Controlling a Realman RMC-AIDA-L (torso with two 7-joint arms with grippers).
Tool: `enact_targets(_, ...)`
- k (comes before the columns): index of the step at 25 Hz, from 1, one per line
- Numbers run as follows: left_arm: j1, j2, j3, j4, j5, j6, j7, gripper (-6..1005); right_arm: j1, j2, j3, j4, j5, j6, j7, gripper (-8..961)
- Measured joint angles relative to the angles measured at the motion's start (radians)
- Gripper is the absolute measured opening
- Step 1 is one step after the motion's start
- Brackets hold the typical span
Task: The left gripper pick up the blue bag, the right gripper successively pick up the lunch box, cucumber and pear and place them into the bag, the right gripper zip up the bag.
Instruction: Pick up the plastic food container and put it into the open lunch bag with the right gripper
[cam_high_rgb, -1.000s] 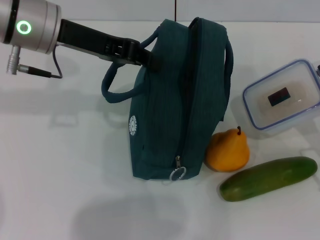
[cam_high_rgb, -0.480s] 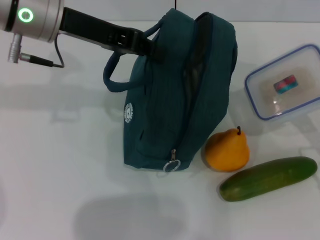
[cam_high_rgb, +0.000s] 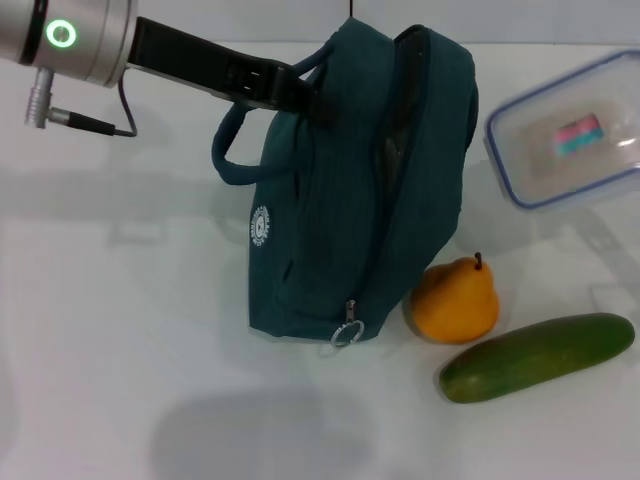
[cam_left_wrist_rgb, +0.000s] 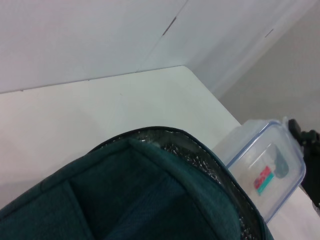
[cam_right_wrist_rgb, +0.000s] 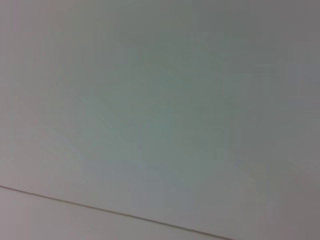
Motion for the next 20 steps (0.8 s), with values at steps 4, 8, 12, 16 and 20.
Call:
enact_targets(4, 0.000, -0.001, 0.000, 0.000, -0.002, -0.002, 0.010, 59, 0.025, 0.001, 0.000, 0.002, 0.026, -0.041, 0.020, 97)
enact_targets(8, 0.002, -0.003, 0.000, 0.000, -0.002, -0.003, 0.019, 60, 0.042, 0.001, 0.010, 0.005, 0.036, -0.066, 0.029, 97)
enact_targets(12, 0.004, -0.007, 0.000, 0.000, -0.003, -0.005, 0.023, 60, 0.063, 0.002, 0.033, 0.009, 0.037, -0.104, 0.041, 98)
enact_targets(16, 0.004, -0.009, 0.000, 0.000, -0.003, -0.006, 0.025, 60, 0.077, 0.002, 0.042, 0.009, 0.037, -0.122, 0.045, 98)
enact_targets(20, 0.001, -0.010, 0.000, 0.000, -0.003, -0.011, 0.027, 60, 0.092, 0.002, 0.061, 0.011, 0.037, -0.149, 0.048, 98)
